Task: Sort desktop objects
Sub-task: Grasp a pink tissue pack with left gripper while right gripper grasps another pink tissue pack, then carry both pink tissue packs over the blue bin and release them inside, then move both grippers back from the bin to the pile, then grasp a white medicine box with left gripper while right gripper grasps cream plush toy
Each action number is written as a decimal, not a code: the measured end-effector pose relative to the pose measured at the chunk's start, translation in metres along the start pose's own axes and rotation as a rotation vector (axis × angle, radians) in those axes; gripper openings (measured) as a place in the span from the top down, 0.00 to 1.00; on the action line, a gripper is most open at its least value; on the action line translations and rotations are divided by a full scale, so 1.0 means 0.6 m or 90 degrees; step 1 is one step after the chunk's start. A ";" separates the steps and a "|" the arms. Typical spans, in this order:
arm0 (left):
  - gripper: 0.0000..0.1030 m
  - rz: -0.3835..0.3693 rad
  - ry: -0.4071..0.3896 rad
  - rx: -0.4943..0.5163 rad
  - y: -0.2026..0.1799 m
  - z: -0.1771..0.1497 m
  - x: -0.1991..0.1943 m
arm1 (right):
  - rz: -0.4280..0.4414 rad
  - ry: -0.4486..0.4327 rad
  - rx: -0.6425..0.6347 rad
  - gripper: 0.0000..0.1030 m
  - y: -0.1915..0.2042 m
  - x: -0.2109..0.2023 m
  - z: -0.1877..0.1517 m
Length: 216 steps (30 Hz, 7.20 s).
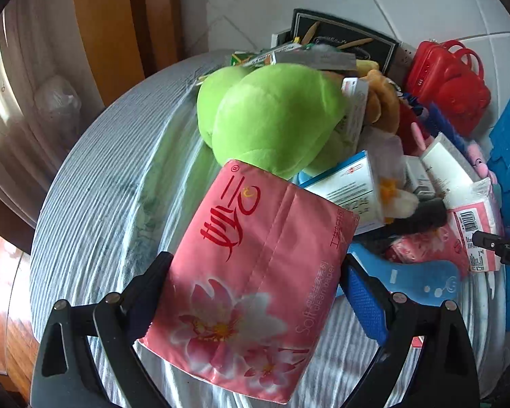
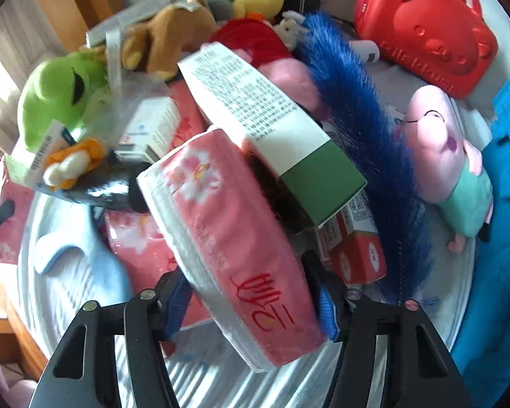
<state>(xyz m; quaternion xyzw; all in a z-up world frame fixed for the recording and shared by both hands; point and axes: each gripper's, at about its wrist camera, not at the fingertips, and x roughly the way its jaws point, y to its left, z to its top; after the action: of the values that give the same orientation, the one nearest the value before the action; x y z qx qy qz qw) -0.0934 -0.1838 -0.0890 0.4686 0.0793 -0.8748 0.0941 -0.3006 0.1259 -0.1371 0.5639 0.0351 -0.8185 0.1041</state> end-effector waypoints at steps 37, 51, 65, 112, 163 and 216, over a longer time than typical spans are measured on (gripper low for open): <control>0.06 -0.216 -0.286 0.231 -0.487 0.039 -0.356 | -0.128 -0.462 0.127 0.52 -0.290 -0.599 -0.217; 0.06 -0.354 -0.226 0.326 -0.924 0.144 -0.410 | -0.240 -0.380 0.144 0.54 -0.576 -0.633 -0.195; 0.06 -0.213 0.022 0.363 -1.265 0.227 -0.146 | -0.249 -0.248 0.232 0.54 -0.848 -0.507 -0.092; 0.01 -0.165 0.053 0.460 -1.234 0.226 -0.187 | -0.306 -0.134 0.202 0.10 -0.845 -0.498 -0.033; 0.01 -0.113 -0.106 0.198 -0.371 0.031 -0.191 | -0.077 -0.386 0.057 0.00 -0.185 -0.532 -0.161; 0.78 -0.029 0.061 0.096 -0.032 0.051 0.155 | 0.132 -0.077 -0.056 0.03 0.194 0.004 0.082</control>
<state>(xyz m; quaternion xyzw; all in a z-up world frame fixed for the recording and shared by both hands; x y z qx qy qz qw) -0.1732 -0.1804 -0.1490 0.5138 0.0282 -0.8567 0.0343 -0.3223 0.0036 -0.1147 0.5089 0.0062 -0.8337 0.2145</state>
